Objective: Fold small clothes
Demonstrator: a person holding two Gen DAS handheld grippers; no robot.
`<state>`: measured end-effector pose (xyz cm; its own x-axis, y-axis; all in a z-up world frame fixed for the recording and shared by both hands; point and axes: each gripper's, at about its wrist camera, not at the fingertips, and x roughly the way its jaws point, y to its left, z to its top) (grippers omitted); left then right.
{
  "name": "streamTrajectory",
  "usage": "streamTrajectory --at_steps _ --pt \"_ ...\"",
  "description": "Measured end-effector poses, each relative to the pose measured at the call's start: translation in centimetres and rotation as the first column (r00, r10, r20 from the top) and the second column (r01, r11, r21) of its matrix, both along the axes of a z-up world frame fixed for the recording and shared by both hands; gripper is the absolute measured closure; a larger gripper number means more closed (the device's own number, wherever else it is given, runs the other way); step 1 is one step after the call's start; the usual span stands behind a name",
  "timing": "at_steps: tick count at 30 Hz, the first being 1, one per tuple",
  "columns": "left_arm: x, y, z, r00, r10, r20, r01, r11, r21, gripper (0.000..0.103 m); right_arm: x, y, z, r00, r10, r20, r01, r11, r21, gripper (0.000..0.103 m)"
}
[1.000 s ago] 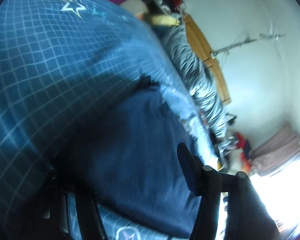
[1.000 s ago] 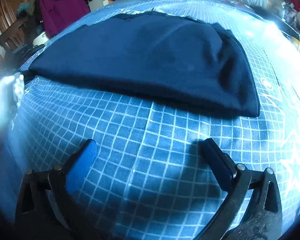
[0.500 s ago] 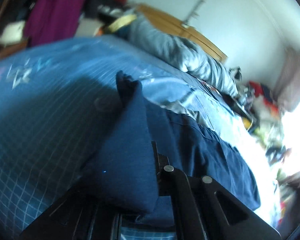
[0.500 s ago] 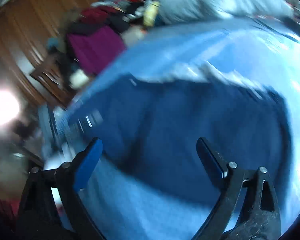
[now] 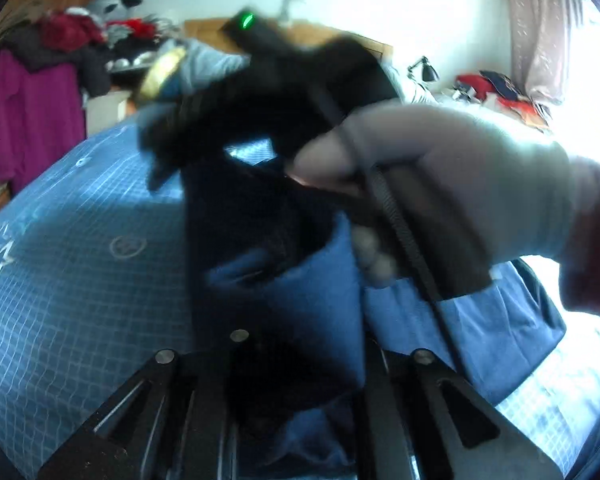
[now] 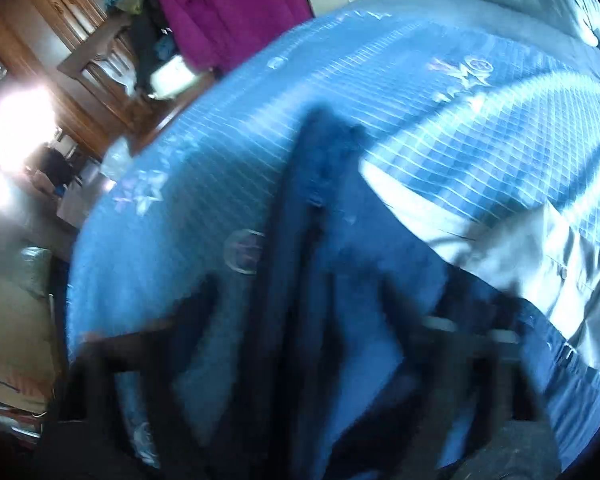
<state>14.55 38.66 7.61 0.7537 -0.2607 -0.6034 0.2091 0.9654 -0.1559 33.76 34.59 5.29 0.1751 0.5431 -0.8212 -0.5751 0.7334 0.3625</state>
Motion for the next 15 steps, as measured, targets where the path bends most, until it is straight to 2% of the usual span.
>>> streamTrajectory --at_steps 1,4,6,8,10,11,13,15 --pt "0.1 -0.3 0.1 1.000 -0.014 -0.002 0.014 1.000 -0.002 0.093 0.2 -1.1 -0.4 1.000 -0.024 -0.020 0.024 0.999 0.032 0.081" --pt "-0.2 -2.4 2.0 0.995 -0.097 0.009 0.097 0.995 -0.024 0.093 -2.6 -7.8 1.5 0.993 -0.110 0.043 0.102 0.984 0.146 0.090" --pt "-1.0 -5.9 4.0 0.977 -0.212 0.033 0.213 0.977 -0.034 0.093 -5.1 -13.7 3.5 0.981 -0.180 0.078 0.159 0.962 0.224 0.090" --pt "-1.5 -10.1 5.3 0.941 -0.334 0.057 0.336 0.941 -0.038 0.093 -7.0 -19.8 4.6 0.964 -0.252 0.090 0.221 0.939 0.263 0.090" --pt "-1.5 -14.7 5.5 0.899 -0.437 0.042 0.438 0.898 -0.034 0.090 -8.1 -25.0 4.4 0.952 -0.297 0.081 0.265 0.925 0.273 0.090" --pt "-1.4 -17.0 5.2 0.878 -0.477 0.027 0.478 0.878 -0.031 0.086 -8.6 -27.3 3.9 0.946 -0.316 0.069 0.287 0.919 0.269 0.090" --pt "-0.9 -20.9 4.0 0.844 -0.537 -0.008 0.536 0.843 -0.042 0.085 -8.8 -31.5 2.2 0.934 -0.358 0.018 0.340 0.901 0.268 0.090" --pt "-0.4 -24.3 2.7 0.819 -0.572 -0.051 0.570 0.820 -0.053 0.085 -8.7 -34.5 0.4 0.921 -0.388 -0.031 0.381 0.883 0.273 0.090"
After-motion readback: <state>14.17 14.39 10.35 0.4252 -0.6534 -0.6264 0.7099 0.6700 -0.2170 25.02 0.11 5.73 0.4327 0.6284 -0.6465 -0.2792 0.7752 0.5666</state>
